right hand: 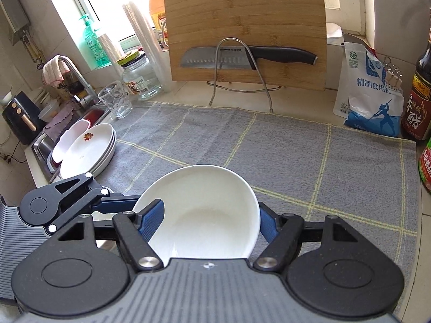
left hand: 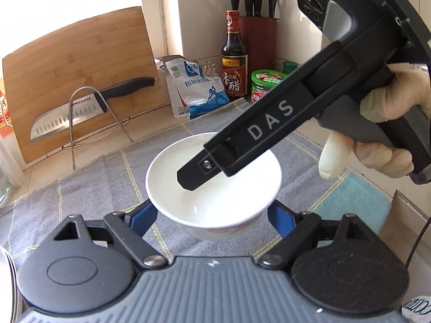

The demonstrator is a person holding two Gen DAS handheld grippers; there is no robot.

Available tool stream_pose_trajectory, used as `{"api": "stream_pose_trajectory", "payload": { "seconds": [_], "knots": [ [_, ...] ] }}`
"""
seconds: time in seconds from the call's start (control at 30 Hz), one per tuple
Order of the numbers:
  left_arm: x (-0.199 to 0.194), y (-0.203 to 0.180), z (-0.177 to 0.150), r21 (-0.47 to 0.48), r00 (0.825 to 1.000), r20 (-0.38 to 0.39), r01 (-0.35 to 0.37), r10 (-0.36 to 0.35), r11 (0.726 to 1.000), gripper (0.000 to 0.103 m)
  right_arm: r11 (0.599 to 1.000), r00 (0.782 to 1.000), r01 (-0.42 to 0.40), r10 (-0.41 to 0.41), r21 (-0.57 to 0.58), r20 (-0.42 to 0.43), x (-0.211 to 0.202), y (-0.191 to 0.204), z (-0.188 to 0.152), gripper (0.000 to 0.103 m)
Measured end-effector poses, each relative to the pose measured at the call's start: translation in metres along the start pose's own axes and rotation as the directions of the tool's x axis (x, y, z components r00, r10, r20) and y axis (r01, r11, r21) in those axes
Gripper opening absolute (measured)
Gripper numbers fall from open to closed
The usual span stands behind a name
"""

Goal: Organize plates and bowls
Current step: 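Lift and carry the bowl with the right tool to the nested bowls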

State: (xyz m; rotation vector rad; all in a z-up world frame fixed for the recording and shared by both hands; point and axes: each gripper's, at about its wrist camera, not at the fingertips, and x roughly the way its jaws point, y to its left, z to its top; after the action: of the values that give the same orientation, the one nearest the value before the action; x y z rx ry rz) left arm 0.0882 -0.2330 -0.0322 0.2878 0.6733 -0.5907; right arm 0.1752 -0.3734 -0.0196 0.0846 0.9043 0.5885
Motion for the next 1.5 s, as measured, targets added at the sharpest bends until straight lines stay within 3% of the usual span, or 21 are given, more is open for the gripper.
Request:
{"api": "stream_pose_trajectory", "payload": {
  "seconds": [0.67, 1.5],
  "knots": [
    [-0.075, 0.06, -0.038, -0.041, 0.999, 0.018, -0.043, 0.044, 0.998, 0.088, 0.997, 0.999, -0.049, 0.05, -0.066, 0.013, 0.024, 0.101, 0.012, 0.078],
    [-0.094, 0.095, -0.079, -0.101, 0.997, -0.06, -0.048, 0.042, 0.994, 0.088, 0.992, 0.993, -0.099, 0.094, -0.081, -0.067, 0.07, 0.151, 0.004, 0.078]
  ]
}}
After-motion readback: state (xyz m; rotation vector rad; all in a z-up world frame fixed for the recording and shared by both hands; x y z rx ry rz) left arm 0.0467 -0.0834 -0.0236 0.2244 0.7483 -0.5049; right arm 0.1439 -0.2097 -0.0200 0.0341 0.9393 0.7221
